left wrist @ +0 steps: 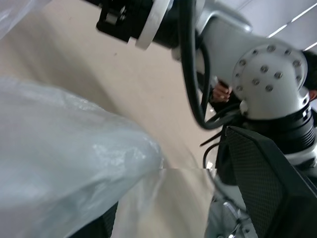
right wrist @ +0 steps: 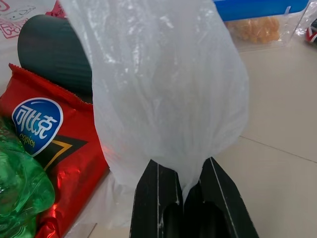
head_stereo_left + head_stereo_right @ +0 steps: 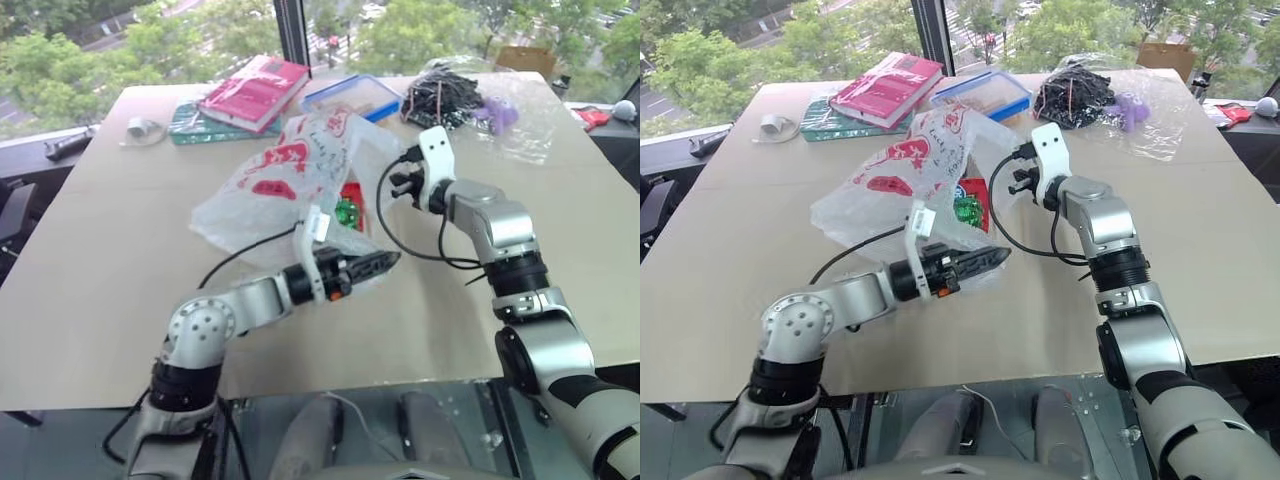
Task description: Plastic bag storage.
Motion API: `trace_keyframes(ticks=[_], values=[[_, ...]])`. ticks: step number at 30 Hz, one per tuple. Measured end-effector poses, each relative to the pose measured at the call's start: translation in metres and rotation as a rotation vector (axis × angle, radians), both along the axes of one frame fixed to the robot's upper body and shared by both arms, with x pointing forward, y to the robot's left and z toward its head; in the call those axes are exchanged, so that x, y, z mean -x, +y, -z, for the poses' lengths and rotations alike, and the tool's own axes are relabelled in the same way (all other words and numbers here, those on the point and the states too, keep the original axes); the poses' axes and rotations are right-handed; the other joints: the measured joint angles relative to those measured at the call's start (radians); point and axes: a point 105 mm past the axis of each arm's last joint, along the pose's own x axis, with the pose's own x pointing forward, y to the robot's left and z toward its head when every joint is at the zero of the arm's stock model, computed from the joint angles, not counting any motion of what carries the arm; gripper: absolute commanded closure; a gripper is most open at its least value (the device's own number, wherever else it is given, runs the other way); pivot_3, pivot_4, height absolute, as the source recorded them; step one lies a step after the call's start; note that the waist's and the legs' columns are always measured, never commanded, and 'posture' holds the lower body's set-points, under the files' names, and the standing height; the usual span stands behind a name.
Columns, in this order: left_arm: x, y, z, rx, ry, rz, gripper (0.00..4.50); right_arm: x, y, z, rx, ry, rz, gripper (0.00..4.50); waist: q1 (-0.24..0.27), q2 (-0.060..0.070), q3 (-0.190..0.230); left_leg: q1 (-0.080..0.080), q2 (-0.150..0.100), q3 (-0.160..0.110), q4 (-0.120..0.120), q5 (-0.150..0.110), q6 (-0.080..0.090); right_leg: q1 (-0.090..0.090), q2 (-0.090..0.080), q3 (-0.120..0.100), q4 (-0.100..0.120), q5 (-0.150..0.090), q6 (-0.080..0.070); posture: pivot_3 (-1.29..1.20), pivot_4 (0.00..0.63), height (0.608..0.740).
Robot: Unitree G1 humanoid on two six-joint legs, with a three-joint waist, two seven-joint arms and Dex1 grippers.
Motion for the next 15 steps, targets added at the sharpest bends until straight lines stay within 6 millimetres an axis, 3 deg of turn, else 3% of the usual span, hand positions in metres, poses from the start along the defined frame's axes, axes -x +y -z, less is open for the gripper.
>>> trace_keyframes(ticks=[1, 6, 11, 15], values=[[-0.001, 0.001, -0.001, 0.004, -0.001, -0.004, 2.03, 0.0, -0.001, 0.0, -0.001, -0.001, 0.004, 4.5, 0.0, 0.0, 0.0, 0.0, 0.0, 0.0, 0.0, 0.0, 0.0, 0.0, 0.0, 0.0, 0.0, 0.0, 0.0, 0.0, 0.15, 0.74], [-0.016, 0.017, -0.015, 0.071, -0.013, -0.062, 4.42, -0.006, -0.02, -0.011, -0.032, -0.023, 0.063, 4.5, 0.002, 0.0, 0.0, 0.0, 0.0, 0.0, 0.0, 0.0, 0.0, 0.0, 0.0, 0.0, 0.0, 0.0, 0.0, 0.0, 0.15, 0.74], [-0.033, 0.031, -0.055, 0.147, -0.1, -0.113, 4.47, -0.012, -0.025, -0.029, -0.061, -0.062, 0.076, 4.5, 0.001, 0.0, 0.0, 0.0, 0.0, 0.0, 0.001, 0.0, 0.0, 0.0, 0.0, 0.0, 0.0, 0.0, 0.0, 0.0, 0.15, 0.74], [-0.046, 0.046, -0.128, 0.325, -0.224, -0.128, 4.47, -0.017, -0.036, -0.063, -0.197, -0.106, 0.087, 4.5, 0.004, -0.002, 0.001, -0.002, 0.0, -0.001, 0.001, 0.0, 0.0, -0.001, 0.0, -0.002, -0.001, 0.0, 0.0, 0.0, 0.15, 0.74]])
